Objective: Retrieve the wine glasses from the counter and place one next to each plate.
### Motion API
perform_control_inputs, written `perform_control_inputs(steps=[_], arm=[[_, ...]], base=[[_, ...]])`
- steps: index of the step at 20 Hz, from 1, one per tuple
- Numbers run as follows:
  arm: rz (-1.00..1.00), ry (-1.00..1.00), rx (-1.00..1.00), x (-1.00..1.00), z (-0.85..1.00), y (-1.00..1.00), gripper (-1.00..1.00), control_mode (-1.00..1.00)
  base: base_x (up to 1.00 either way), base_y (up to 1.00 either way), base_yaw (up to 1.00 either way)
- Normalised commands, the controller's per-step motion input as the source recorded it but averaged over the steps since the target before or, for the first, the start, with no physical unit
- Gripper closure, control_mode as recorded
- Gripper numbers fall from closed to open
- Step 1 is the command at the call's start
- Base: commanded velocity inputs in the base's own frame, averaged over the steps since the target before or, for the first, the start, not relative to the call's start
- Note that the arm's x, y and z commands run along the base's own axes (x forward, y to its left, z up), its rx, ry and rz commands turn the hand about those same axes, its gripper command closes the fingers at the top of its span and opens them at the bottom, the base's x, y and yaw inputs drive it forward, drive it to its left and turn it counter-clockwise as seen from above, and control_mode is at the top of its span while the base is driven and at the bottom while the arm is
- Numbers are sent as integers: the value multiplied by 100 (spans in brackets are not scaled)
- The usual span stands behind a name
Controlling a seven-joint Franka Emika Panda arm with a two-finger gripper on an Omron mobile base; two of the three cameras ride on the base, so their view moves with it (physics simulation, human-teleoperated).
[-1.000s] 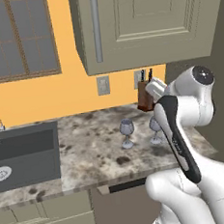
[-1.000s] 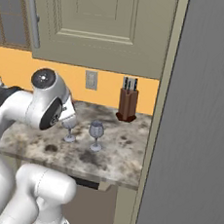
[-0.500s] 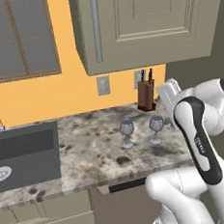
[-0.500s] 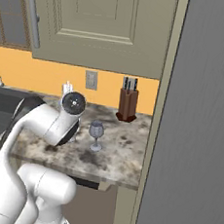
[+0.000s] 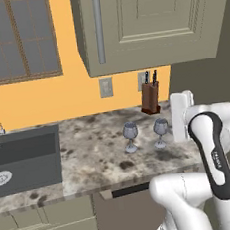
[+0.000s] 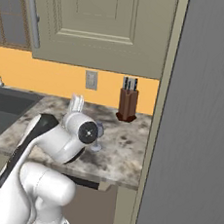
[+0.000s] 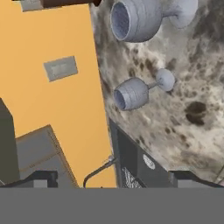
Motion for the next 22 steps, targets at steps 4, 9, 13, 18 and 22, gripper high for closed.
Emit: perform_control_inputs(steps=[4, 9, 13, 18, 22], arm=[[0, 22, 45, 0, -2, -12, -100, -100], [0, 24, 35, 0, -1, -8, -100, -100], [0, 21, 22, 0, 0, -25, -100, -100], [0, 16, 17, -1, 0, -27, -100, -100], [0, 9, 21, -15, 0, -23, -100, -100]], base=[[0, 0, 0], [0, 0, 0], [0, 0, 0], [0, 0, 0], [0, 0, 0]])
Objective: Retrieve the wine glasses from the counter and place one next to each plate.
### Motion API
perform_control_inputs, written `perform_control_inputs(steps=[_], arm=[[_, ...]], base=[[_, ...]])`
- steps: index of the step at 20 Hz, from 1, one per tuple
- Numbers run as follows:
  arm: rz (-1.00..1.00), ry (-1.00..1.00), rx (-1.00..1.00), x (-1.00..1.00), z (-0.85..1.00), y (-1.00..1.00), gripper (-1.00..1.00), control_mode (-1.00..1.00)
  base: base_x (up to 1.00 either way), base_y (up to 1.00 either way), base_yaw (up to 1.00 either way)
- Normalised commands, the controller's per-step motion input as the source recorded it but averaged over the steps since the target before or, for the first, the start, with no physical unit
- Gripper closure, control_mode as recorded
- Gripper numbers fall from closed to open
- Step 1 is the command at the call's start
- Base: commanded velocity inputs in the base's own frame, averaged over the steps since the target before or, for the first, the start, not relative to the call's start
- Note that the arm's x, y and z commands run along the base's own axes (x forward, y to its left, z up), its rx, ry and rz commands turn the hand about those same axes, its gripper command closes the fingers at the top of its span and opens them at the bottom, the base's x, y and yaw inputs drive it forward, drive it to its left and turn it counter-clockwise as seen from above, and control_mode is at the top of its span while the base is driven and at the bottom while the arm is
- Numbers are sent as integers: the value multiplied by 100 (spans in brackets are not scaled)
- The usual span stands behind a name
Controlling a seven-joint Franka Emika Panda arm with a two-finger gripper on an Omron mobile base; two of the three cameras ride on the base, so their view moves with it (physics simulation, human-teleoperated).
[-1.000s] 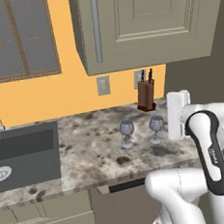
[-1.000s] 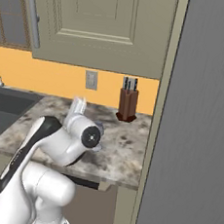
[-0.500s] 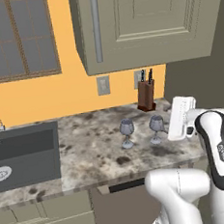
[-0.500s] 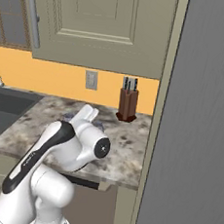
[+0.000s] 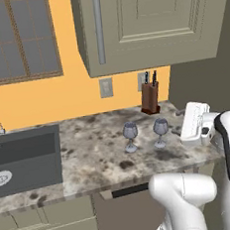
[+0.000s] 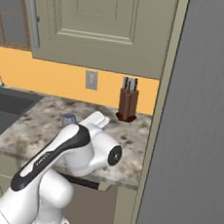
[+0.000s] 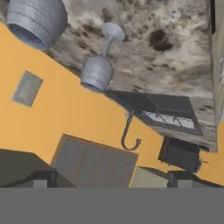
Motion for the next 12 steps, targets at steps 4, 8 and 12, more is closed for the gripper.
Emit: perform_control_inputs(steps=[4, 8, 12], arm=[[0, 3, 19, -12, 0, -18, -100, -100], [0, 5, 14, -10, -2, -13, -100, -100], [0, 9, 8, -7, -8, -13, -100, -100]], base=[[0, 0, 0], [0, 0, 0], [0, 0, 0]])
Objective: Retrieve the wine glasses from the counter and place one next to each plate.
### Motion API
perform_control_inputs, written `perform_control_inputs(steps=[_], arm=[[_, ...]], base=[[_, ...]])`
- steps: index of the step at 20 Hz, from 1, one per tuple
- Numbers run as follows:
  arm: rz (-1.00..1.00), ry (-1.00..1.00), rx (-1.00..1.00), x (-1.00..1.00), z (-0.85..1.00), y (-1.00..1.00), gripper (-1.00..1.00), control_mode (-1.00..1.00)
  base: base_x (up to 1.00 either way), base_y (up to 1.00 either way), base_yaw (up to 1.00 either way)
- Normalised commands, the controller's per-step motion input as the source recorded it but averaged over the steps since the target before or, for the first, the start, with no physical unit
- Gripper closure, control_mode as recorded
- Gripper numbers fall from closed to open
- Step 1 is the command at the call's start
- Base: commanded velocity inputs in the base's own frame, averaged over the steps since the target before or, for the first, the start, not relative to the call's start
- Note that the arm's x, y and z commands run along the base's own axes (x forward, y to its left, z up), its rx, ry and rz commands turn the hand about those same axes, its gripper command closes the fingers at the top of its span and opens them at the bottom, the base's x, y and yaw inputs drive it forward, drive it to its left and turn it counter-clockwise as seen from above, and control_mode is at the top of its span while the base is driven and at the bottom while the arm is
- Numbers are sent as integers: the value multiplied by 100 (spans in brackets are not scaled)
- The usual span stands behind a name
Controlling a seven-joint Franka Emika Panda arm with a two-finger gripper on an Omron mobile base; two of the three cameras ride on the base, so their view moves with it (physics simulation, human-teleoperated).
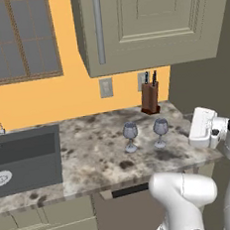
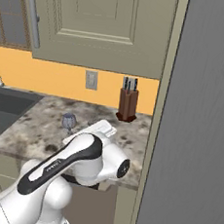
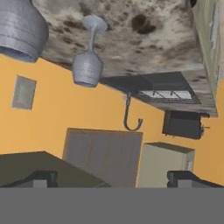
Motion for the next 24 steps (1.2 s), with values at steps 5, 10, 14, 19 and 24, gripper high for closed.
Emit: perform_control_inputs(steps=[5, 10, 14, 19, 24], arm=[[0, 12, 8, -2, -15, -8, -100, -100], [0, 10, 3, -4, -19, -3, -100, -100], [0, 5, 2, -9, -16, -12, -100, -100], [0, 3, 1, -6, -17, -10, -100, -100], [0, 1, 0, 0, -27, 0, -100, -100]], base=[[0, 0, 0], [0, 0, 0], [0, 0, 0], [0, 0, 0], [0, 0, 0]])
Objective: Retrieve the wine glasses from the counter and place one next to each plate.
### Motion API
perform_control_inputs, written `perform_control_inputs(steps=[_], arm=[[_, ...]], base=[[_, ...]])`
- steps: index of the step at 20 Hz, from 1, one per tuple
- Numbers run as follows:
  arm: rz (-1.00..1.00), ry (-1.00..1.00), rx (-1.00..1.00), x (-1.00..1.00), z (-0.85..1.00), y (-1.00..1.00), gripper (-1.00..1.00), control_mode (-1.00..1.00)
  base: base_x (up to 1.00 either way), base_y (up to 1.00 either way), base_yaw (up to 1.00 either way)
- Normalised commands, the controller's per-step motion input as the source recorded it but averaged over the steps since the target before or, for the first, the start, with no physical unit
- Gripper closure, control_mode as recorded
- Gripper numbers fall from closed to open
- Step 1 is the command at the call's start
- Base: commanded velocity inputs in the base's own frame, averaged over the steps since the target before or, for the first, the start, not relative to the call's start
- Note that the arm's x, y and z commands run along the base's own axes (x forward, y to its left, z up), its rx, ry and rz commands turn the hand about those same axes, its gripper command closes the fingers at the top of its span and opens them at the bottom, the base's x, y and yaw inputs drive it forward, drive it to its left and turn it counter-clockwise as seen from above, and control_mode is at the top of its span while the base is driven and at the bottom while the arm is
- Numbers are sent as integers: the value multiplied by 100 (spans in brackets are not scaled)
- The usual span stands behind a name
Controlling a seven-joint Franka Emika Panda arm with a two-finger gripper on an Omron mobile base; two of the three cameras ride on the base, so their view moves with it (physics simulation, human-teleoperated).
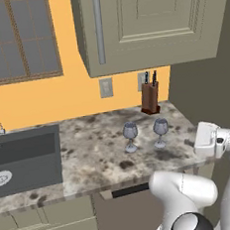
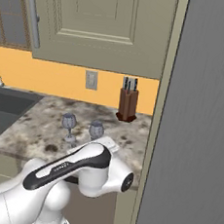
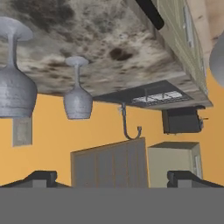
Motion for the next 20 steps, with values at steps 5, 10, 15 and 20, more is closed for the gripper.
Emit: perform_control_inputs(steps=[5, 10, 15, 20], arm=[[0, 5, 3, 3, -24, -2, -100, -100], [0, 7, 6, 19, -17, -4, -100, -100], [0, 4, 3, 24, -22, 0, -100, -100], [0, 0, 0, 22, -17, 0, -100, -100]], base=[[0, 0, 0], [0, 0, 0], [0, 0, 0], [0, 0, 0]])
